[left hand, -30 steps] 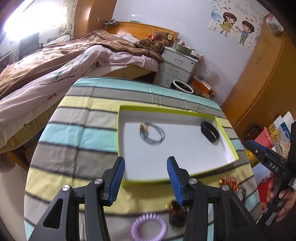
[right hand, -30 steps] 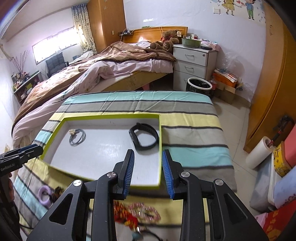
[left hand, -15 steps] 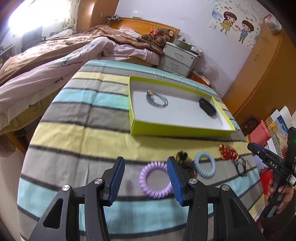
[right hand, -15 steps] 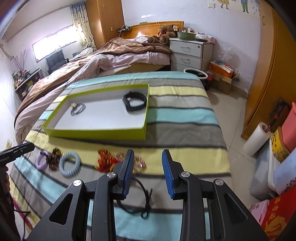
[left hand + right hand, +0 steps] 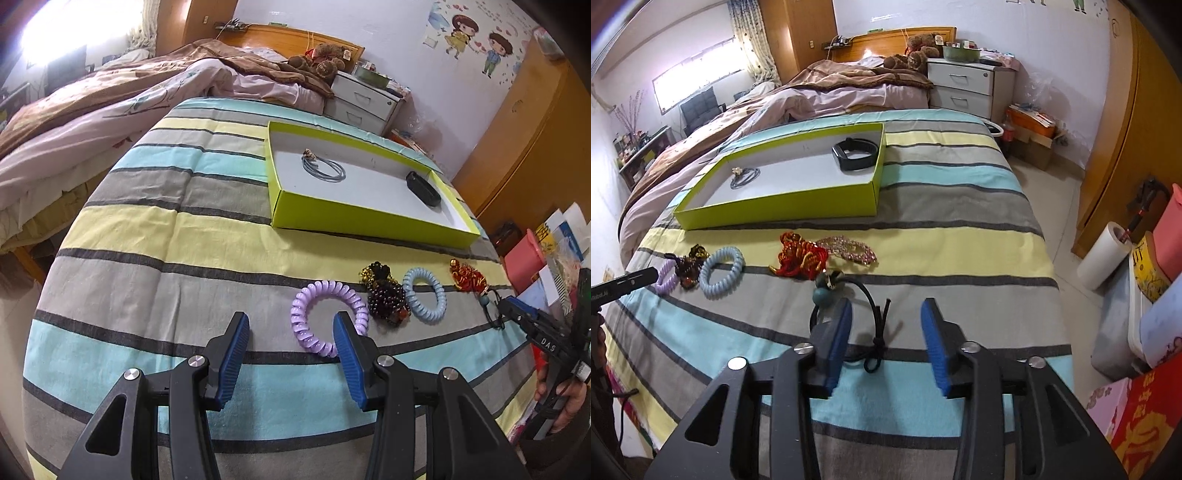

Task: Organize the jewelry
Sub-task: 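Grasp the purple coil hair tie with the left gripper while the right grasps the black teal-bead cord, then carry the purple coil and black cord into the yellow-green box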

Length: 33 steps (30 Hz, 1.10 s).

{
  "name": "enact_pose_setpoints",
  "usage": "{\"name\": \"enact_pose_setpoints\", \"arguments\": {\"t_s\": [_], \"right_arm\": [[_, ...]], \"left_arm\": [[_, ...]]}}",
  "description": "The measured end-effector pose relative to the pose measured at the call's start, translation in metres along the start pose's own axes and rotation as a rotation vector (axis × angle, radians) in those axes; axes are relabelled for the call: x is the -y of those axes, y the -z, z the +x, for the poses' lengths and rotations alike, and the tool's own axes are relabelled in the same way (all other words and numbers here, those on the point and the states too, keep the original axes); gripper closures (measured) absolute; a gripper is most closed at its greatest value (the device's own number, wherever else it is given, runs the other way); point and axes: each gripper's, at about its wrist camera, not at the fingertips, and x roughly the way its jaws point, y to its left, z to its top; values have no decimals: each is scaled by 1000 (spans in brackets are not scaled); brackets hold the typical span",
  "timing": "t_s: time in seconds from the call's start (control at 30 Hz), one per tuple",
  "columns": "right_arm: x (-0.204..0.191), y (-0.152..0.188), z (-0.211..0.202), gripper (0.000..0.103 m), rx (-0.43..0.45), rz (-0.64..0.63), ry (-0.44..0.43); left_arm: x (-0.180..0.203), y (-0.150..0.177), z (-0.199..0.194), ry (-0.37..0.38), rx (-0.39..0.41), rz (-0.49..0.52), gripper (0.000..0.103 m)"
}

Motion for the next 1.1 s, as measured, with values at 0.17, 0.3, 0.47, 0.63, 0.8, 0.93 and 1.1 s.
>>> {"name": "enact_pose_setpoints", "arguments": {"t_s": [0.17,0.3,0.47,0.63,0.8,0.93,1.1], "right_arm": [[-2,2,3,62,-10,-15,30],[-5,7,7,62,-25,-27,41],[-7,10,6,62,-14,-23,53],[-12,14,4,77,-2,-47,58],[-13,15,3,92,9,-36,59],[-10,15,1,96,16,-20,51],[-8,14,-1,96,30,2,45]], "left_arm": [[4,1,1,-29,-1,23,56],[12,2,3,-67,3,60,56],[17,4,5,-103,9,83,56],[20,6,6,-139,14,107,61],[17,7,3,-152,16,107,78],[15,7,2,-146,18,106,89],[15,8,1,-129,18,107,93]]}}
